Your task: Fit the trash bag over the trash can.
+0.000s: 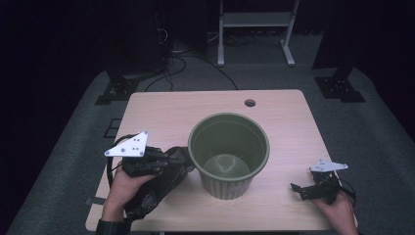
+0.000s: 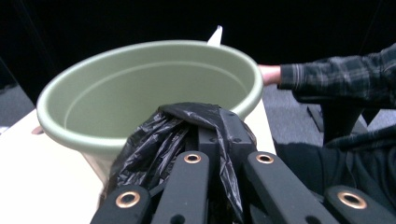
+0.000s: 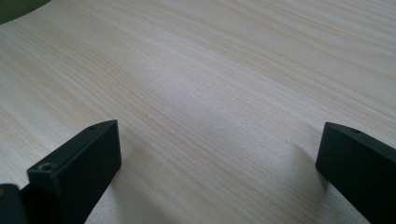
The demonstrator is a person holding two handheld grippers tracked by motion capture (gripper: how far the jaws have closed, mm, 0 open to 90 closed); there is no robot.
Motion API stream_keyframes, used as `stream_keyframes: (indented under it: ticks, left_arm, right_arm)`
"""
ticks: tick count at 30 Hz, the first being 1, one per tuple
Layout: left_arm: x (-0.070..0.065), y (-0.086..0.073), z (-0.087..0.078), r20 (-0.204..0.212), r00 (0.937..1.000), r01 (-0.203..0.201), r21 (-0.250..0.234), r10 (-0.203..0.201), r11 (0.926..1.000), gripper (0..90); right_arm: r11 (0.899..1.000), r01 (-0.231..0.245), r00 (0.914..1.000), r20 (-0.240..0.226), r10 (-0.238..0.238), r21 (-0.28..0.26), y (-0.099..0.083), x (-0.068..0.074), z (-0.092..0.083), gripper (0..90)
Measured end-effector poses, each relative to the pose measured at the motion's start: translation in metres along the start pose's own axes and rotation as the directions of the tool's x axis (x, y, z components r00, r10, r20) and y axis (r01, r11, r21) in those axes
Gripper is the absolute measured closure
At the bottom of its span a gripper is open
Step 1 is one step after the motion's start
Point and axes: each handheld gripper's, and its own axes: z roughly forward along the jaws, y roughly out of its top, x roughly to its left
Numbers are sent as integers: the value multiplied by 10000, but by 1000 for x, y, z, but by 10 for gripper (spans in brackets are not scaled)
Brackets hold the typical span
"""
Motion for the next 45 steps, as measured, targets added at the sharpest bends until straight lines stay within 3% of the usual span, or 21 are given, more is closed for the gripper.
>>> stream_keyframes:
  ticks: [9, 14, 20, 27, 32, 43, 45]
  left_arm:
    - [3, 28, 0, 257, 9987, -428, -816, 450, 9958, 883]
    - [5, 43, 4, 386, 9967, -674, -959, 714, 9931, 884]
    - [11, 64, 17, 710, 9933, -824, -1144, 909, 9900, 883]
    - [23, 86, 37, 1012, 9890, -979, -953, 1075, 9906, 883]
    - [30, 102, 50, 1308, 9845, -1006, -1226, 1165, 9873, 883]
    - [41, 134, 87, 1936, 9693, -1215, -1578, 1514, 9800, 883]
    - [44, 141, 95, 2094, 9668, -1097, -1789, 1468, 9777, 883]
  right_arm:
    - [10000, 3, 10000, 3, -3, 5, 0, 0, 0, 0]
    - [10000, 4, 10000, -1, -4, 2, 0, 0, 0, 0]
    - [10000, 14, 10000, 2, -14, 0, 0, 0, 0, 0]
    - [10000, -1, 10000, 4, 1, -2, 0, 0, 0, 0]
    - [10000, -3, 10000, 4, 3, -1, 0, 0, 0, 0]
    - [10000, 4, 10000, 1, -4, -4, 0, 0, 1, 0]
    - [10000, 8, 10000, -1, -8, -3, 0, -1, 1, 0]
